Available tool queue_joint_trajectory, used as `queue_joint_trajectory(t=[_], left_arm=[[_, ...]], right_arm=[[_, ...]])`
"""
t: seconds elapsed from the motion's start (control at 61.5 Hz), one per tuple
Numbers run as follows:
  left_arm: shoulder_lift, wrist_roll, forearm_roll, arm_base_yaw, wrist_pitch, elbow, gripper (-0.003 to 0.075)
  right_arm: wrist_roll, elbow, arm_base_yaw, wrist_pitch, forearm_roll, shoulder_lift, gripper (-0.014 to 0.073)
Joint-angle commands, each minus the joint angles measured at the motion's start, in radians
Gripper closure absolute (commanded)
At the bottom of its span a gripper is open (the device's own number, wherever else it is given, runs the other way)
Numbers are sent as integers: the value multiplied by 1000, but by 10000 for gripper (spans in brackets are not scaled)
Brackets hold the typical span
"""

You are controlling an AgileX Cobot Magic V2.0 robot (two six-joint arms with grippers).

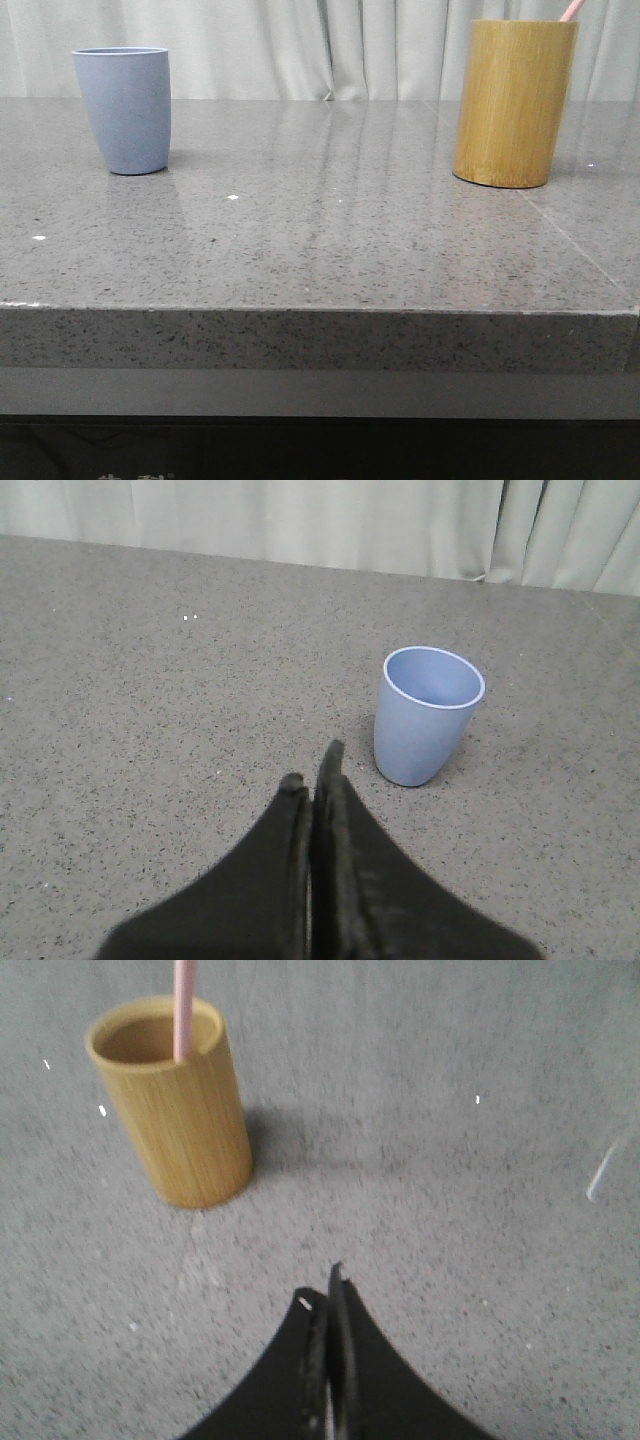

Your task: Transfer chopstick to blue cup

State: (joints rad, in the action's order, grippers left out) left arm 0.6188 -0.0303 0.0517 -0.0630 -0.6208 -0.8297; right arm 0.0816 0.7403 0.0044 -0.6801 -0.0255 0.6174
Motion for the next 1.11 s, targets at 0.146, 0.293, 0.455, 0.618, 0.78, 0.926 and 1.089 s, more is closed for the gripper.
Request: queue_joint_trajectory(t=[0.146,0.293,0.455,0.618,0.78,0.926,1.089], left_arm=[[64,-5,0,-1,82,-31,720],[75,20,4,-1,93,-31,491],[109,37,27,-1,111,-44,232],[199,162,133,-42,111,-116,259],[340,172,125,-109,70,-234,261],[497,172,120,-128,13,-375,261],[682,172,101,-128,-100,-558,261]], right_arm=[[-92,32,-3,16,17,76,501],[-93,32,-3,22,17,79,90],[-93,32,-3,25,6,79,-55],[-94,32,-3,25,-18,79,-38],[-94,32,-3,25,-18,79,-38],[-94,32,-3,25,-18,79,-38],[-94,32,-3,25,-18,79,-38]])
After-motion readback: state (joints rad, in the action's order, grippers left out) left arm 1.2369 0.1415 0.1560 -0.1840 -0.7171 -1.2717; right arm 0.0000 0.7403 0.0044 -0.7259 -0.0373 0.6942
